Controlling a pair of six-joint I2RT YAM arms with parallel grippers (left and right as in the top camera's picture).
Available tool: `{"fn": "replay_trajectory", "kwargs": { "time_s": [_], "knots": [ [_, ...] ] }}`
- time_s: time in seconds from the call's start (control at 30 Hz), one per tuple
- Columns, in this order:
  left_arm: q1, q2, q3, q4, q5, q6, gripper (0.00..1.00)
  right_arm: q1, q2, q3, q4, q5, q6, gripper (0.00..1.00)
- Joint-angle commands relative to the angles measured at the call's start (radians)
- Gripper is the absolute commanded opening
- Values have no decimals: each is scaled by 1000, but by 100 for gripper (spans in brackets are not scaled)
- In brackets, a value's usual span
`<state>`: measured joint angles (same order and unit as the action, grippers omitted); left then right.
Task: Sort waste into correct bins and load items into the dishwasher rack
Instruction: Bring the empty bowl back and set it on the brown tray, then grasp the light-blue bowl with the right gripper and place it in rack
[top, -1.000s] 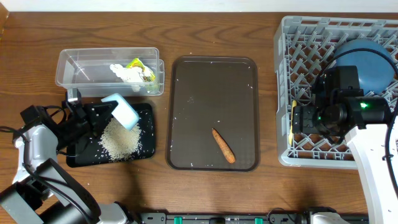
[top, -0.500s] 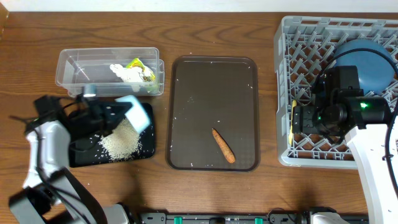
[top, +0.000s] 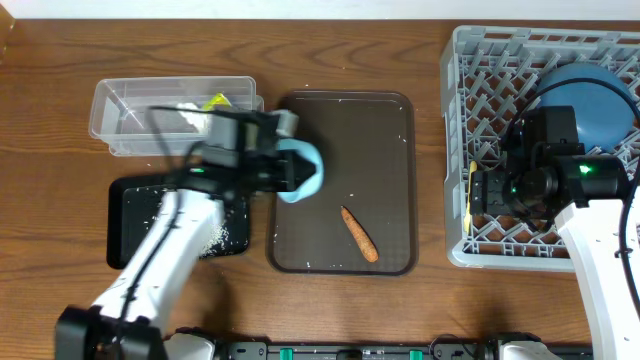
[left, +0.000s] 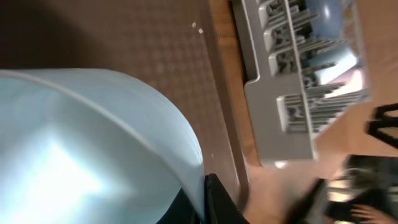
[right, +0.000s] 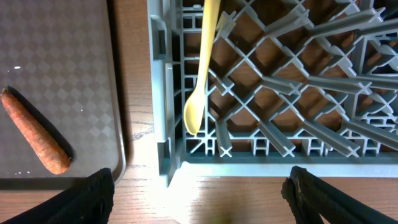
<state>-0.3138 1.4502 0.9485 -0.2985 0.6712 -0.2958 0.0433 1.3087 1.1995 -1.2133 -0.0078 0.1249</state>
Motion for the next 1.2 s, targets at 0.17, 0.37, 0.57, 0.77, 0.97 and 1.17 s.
{"fn": "replay_trajectory", "kwargs": {
  "time_s": [0.17,0.37,0.57,0.77,0.97,1.17],
  "knots": [
    [-235,151,16,205,-306,-41,9,-11,0,14,-3,-4,-7,87],
    [-291,198,16,251,-310,-62,16,-11,0,14,-3,-4,-7,87],
    [-283,154,16,238,-306,-61,43,-11,0,14,14,-21,-6,88],
    [-218,44,16,60,-306,-61,51,-4,0,14,134,-212,-7,91],
    [-104,-72,16,-228,-317,-61,55,62,24,14,291,-296,-6,89],
    [-30,-92,16,-466,-437,-61,56,191,137,14,374,-294,1,86]
  ]
}}
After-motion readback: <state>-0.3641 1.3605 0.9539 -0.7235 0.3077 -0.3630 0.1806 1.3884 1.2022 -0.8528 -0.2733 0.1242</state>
